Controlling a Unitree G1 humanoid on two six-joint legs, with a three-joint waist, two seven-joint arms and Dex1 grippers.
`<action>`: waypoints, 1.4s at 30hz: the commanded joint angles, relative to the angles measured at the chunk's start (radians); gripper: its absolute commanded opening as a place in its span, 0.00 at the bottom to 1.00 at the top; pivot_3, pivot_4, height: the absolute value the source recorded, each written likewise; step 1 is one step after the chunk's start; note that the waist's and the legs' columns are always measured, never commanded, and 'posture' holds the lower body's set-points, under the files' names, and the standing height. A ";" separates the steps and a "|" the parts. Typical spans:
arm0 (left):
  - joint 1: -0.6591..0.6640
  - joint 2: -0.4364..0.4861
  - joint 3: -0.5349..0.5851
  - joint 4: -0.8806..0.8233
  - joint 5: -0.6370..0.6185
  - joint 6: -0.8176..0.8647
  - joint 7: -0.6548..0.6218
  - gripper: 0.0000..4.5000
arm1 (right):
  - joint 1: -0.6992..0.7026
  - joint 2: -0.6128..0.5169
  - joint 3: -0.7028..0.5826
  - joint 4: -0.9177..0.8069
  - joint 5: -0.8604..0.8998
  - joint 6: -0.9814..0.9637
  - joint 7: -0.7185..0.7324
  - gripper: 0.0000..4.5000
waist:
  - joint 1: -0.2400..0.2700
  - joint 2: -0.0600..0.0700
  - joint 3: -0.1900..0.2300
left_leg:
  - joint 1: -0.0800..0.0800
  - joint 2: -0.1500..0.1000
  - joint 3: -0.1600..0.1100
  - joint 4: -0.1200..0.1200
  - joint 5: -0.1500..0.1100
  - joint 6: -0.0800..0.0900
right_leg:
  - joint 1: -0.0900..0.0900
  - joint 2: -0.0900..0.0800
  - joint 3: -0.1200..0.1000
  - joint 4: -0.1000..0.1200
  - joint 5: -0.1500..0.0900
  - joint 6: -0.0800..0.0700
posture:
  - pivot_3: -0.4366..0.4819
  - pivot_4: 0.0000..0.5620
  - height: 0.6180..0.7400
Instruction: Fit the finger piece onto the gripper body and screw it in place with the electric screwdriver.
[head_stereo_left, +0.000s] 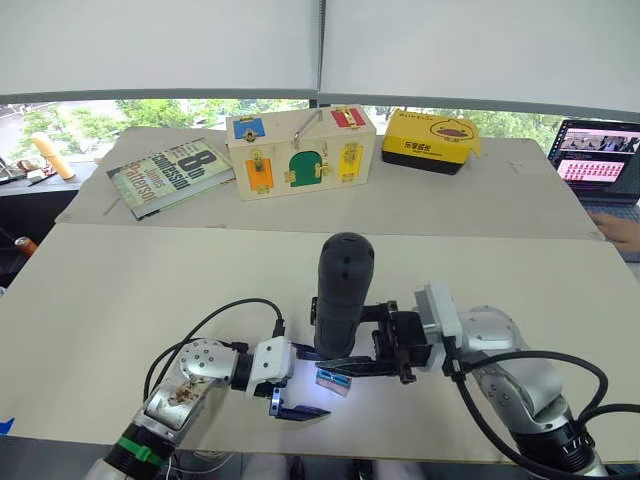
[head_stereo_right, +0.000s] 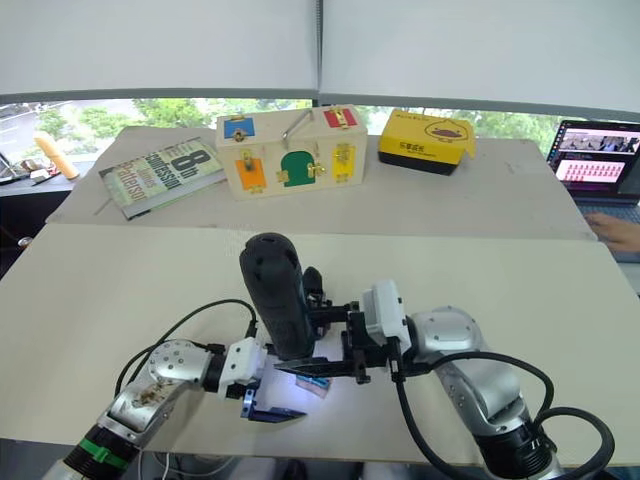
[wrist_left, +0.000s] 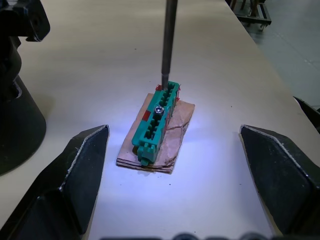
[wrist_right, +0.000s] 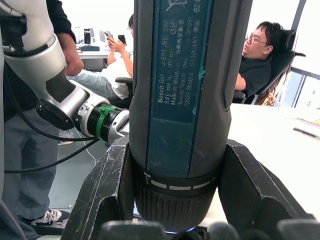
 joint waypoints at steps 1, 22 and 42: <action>0.021 0.003 -0.026 0.028 0.017 0.010 -0.001 0.98 | -0.005 0.010 -0.004 -0.024 0.004 -0.041 -0.002 0.43 | 0.000 0.000 0.000 | 0.000 0.000 0.000 0.000 0.000 0.000 | 0.000 0.000 0.000 0.000 0.000 0.000 | 0.48 0.27 1.00; 0.037 0.014 -0.028 0.026 0.022 0.031 0.004 0.98 | 0.003 0.016 0.004 0.002 -0.016 -0.060 -0.004 0.43 | -0.001 0.000 0.000 | 0.000 0.000 -0.001 0.000 0.000 0.000 | 0.000 0.000 0.000 0.001 0.000 0.000 | 0.48 0.27 1.00; 0.045 0.016 -0.034 0.024 0.023 0.034 0.003 0.98 | 0.008 0.010 0.005 0.018 -0.026 -0.069 -0.002 0.43 | -0.001 0.000 0.000 | 0.000 0.000 -0.001 0.000 0.000 0.000 | 0.000 0.000 -0.001 0.001 0.000 -0.001 | 0.48 0.27 1.00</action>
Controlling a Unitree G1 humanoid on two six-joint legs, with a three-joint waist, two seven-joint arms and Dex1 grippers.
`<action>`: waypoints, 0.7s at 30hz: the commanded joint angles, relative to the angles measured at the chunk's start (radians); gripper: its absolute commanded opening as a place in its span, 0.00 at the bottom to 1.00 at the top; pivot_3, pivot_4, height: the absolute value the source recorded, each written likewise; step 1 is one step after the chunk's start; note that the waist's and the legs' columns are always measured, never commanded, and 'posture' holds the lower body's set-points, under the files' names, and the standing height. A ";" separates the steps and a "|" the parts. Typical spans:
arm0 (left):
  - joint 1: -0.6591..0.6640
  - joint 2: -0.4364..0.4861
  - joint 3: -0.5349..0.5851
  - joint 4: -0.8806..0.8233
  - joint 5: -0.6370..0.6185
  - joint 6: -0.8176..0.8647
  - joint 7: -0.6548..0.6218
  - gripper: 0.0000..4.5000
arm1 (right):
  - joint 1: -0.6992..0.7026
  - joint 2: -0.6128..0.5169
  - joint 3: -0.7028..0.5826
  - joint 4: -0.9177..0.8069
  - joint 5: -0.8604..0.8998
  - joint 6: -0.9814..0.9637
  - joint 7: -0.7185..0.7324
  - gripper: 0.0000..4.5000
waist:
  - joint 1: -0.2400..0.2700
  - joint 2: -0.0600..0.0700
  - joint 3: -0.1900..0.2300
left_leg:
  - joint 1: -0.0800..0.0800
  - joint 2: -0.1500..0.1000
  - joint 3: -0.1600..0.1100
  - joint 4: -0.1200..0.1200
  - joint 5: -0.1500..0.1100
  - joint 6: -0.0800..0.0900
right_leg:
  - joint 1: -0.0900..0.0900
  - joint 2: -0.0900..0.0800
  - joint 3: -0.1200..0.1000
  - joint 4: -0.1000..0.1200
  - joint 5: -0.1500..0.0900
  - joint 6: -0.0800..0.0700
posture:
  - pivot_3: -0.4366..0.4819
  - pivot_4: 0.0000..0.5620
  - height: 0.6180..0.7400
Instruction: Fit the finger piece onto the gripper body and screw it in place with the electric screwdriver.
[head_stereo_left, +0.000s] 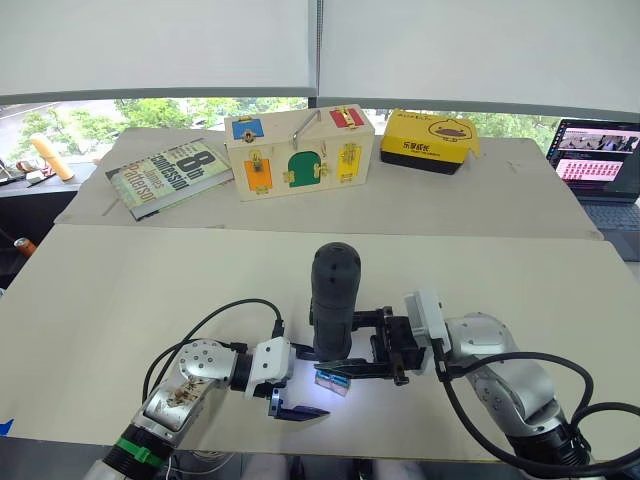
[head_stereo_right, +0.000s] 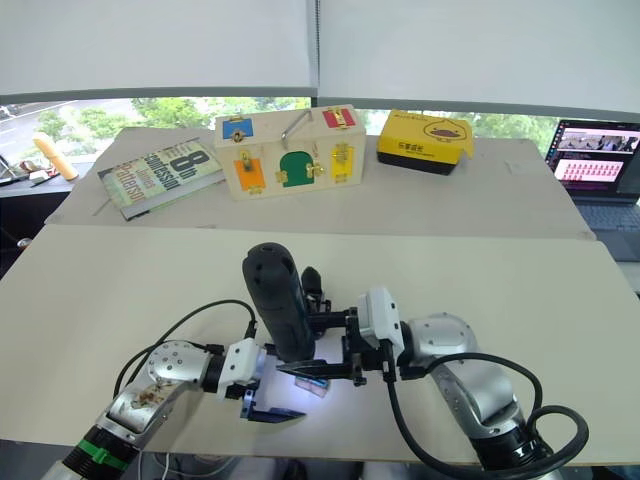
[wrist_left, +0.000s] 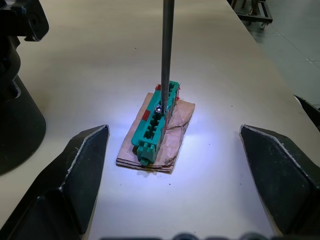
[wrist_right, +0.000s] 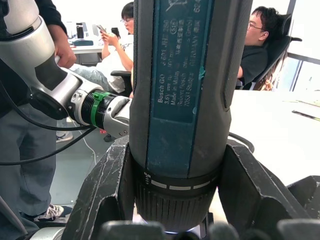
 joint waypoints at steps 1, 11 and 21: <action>0.027 0.011 -0.032 0.030 0.023 0.033 -0.001 0.98 | -0.004 0.004 -0.020 -0.026 0.014 -0.040 0.002 0.43 | 0.000 0.000 0.000 | 0.000 0.000 0.000 0.000 0.000 0.000 | 0.000 0.000 0.000 0.000 0.000 0.000 | 0.48 0.27 1.00; 0.027 0.010 -0.035 0.031 0.021 0.038 0.004 0.98 | -0.002 -0.004 -0.021 -0.021 0.015 -0.040 0.007 0.43 | 0.000 0.000 0.000 | 0.000 0.000 0.000 0.000 0.000 0.000 | 0.000 0.000 0.000 0.000 0.000 0.000 | 0.48 0.27 1.00; 0.031 0.012 -0.038 0.017 0.019 0.050 0.010 0.98 | -0.009 -0.007 -0.031 -0.016 0.020 -0.035 0.010 0.43 | 0.000 0.000 0.000 | 0.000 0.000 0.000 0.000 0.000 0.000 | 0.000 0.000 0.000 0.000 0.000 0.000 | 0.48 0.27 1.00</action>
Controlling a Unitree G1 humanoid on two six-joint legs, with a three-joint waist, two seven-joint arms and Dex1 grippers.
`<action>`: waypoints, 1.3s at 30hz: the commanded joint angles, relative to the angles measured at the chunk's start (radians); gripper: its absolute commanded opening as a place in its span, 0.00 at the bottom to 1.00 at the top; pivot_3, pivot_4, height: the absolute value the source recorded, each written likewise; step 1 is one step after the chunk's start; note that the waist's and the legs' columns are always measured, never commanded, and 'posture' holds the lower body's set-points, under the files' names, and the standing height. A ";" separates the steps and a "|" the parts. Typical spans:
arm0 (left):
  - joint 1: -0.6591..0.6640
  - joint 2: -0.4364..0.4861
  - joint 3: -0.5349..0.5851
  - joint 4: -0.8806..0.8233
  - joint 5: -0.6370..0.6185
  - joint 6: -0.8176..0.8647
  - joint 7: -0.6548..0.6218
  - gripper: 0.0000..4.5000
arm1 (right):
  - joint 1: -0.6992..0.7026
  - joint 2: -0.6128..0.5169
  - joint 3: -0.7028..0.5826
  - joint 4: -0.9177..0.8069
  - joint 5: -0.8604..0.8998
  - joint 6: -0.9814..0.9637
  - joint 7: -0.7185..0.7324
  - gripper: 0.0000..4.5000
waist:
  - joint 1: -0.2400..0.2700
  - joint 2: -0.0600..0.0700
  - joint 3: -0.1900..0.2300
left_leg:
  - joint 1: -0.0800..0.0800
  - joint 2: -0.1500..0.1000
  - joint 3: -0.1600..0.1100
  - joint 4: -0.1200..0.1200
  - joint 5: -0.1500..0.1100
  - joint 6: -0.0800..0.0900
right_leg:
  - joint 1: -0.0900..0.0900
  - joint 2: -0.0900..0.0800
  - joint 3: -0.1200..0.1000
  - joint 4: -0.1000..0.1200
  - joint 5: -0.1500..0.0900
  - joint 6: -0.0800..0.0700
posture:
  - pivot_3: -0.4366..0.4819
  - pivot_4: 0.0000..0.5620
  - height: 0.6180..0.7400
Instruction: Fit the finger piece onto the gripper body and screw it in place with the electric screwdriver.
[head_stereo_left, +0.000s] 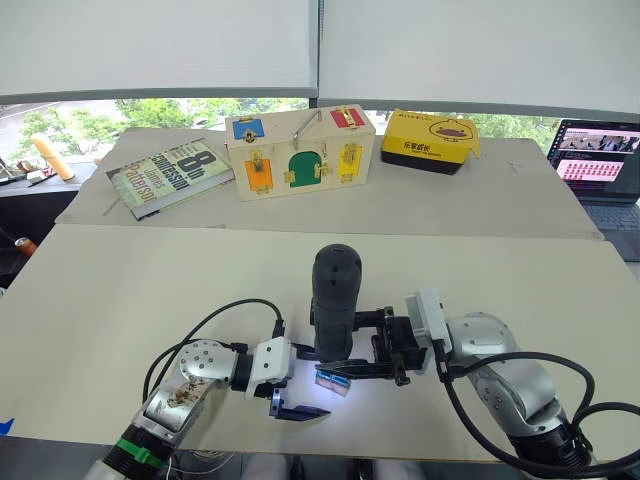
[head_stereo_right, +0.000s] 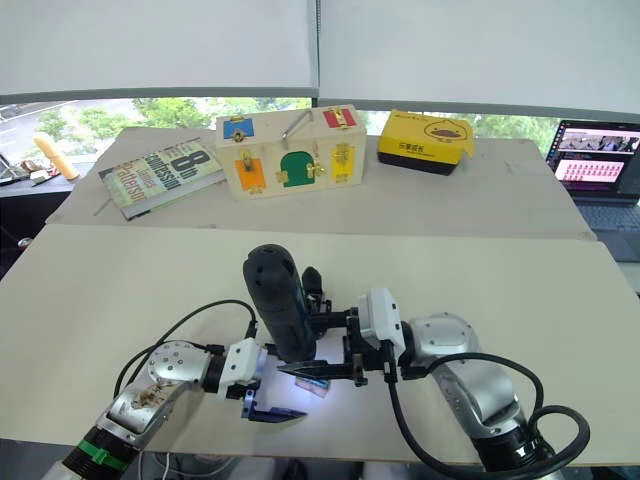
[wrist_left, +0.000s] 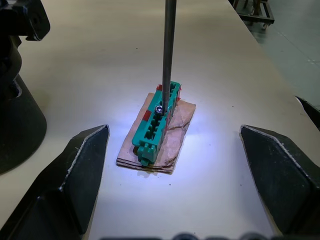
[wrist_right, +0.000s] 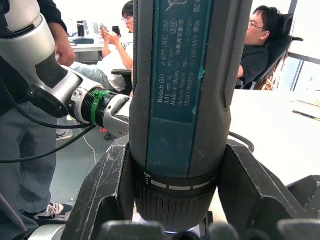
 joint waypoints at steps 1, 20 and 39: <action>0.028 0.012 -0.031 0.024 0.019 0.040 -0.002 0.98 | -0.009 0.000 -0.030 -0.018 0.021 -0.030 0.000 0.43 | 0.000 0.000 0.000 | 0.000 0.000 0.000 0.000 0.000 0.000 | 0.000 0.000 0.000 0.000 0.000 0.000 | 0.48 0.27 1.00; 0.043 0.012 -0.038 0.009 0.022 0.048 0.004 0.98 | -0.010 -0.005 -0.041 -0.023 0.041 -0.006 -0.020 0.43 | 0.000 0.000 0.000 | 0.000 0.000 0.000 0.000 0.000 0.000 | 0.000 0.000 0.000 0.000 0.000 0.000 | 0.48 0.27 1.00; 0.044 0.009 -0.040 0.042 0.027 0.021 0.003 0.98 | -0.006 -0.006 -0.023 -0.017 0.031 -0.002 -0.027 0.43 | 0.000 0.000 0.000 | 0.000 0.000 0.000 0.000 0.000 0.000 | 0.000 0.000 0.000 0.000 0.000 0.000 | 0.48 0.27 1.00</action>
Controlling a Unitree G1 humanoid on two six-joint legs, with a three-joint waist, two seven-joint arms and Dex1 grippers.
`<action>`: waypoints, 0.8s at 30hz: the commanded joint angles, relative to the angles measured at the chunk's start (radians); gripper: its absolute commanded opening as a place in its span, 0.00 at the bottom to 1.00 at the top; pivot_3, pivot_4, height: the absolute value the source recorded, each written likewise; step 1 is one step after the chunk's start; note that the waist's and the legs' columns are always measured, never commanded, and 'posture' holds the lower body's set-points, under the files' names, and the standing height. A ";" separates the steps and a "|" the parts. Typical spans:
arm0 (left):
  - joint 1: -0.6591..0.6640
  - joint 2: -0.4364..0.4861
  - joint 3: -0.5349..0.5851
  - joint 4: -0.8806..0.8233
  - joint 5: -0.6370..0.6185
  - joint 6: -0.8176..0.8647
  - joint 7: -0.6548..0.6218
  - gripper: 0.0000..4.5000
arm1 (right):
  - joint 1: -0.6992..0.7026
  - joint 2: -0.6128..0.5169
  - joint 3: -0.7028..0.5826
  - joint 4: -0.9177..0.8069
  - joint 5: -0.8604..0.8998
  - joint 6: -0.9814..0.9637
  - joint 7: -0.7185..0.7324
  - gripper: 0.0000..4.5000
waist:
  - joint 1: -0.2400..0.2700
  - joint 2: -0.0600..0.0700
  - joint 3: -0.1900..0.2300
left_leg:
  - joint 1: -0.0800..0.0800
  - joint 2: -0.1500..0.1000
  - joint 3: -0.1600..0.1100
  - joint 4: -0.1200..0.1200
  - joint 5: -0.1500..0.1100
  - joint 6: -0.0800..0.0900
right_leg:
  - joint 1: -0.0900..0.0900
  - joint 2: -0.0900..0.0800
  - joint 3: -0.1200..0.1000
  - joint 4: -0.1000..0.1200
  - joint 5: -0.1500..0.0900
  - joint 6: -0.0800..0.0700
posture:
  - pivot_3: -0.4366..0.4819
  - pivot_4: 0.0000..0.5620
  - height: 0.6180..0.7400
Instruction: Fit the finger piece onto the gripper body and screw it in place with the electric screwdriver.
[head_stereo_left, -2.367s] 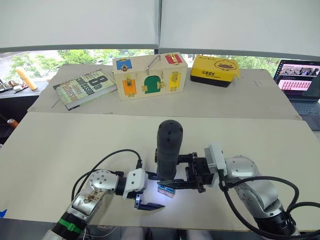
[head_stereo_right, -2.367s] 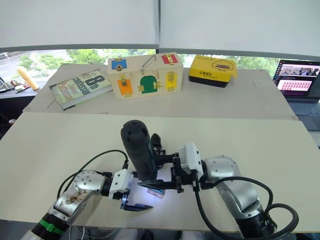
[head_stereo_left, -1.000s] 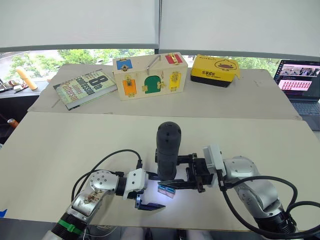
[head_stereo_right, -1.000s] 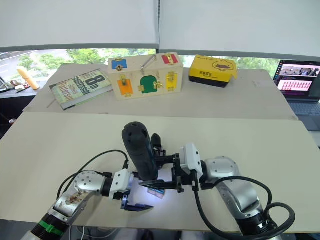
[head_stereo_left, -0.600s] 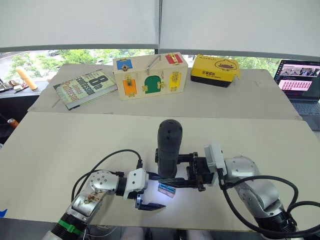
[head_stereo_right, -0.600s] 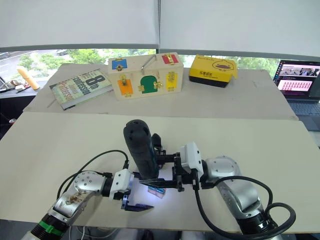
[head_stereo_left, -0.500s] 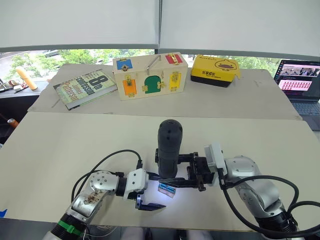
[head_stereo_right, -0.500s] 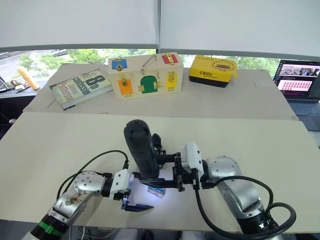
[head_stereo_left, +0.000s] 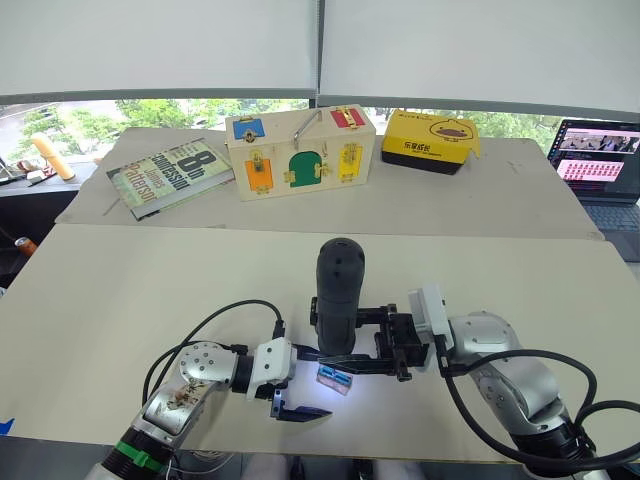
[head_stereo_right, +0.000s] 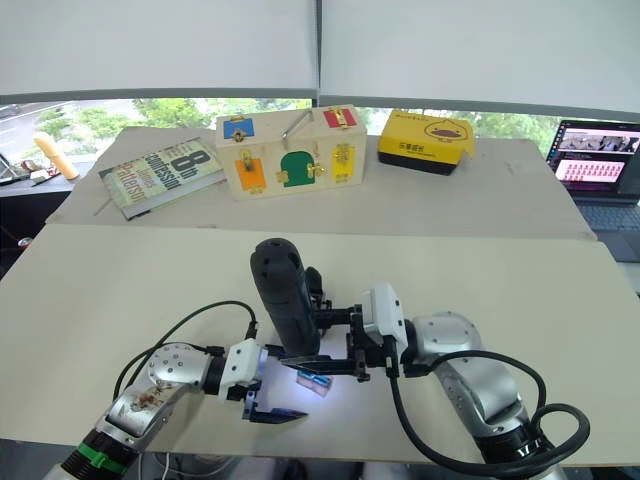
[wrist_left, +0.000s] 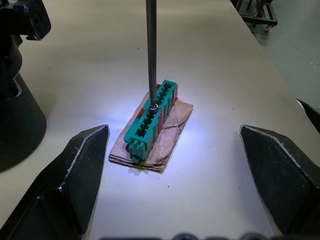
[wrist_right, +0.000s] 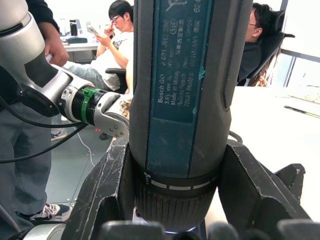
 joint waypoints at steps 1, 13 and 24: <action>0.030 0.009 -0.038 0.053 0.027 0.012 -0.013 0.98 | -0.005 0.004 -0.009 -0.028 0.023 -0.002 -0.005 0.43 | 0.000 0.000 0.000 | 0.000 0.000 0.000 0.000 0.000 0.000 | 0.000 0.000 0.000 0.000 0.000 0.000 | 0.48 0.27 1.00; 0.039 0.011 -0.038 0.059 0.029 0.000 -0.008 0.98 | -0.013 0.011 0.007 -0.031 0.024 0.011 -0.011 0.43 | 0.000 0.001 -0.001 | 0.000 0.000 0.000 0.000 0.000 0.000 | 0.000 -0.001 0.000 0.000 0.000 0.000 | 0.48 0.27 1.00; 0.034 0.009 -0.035 0.067 0.028 0.002 -0.008 0.98 | -0.017 0.009 0.010 -0.031 0.026 0.015 -0.008 0.43 | 0.000 0.001 -0.001 | 0.001 0.000 0.000 0.000 0.000 0.000 | 0.000 -0.001 0.000 0.000 0.000 0.000 | 0.48 0.27 1.00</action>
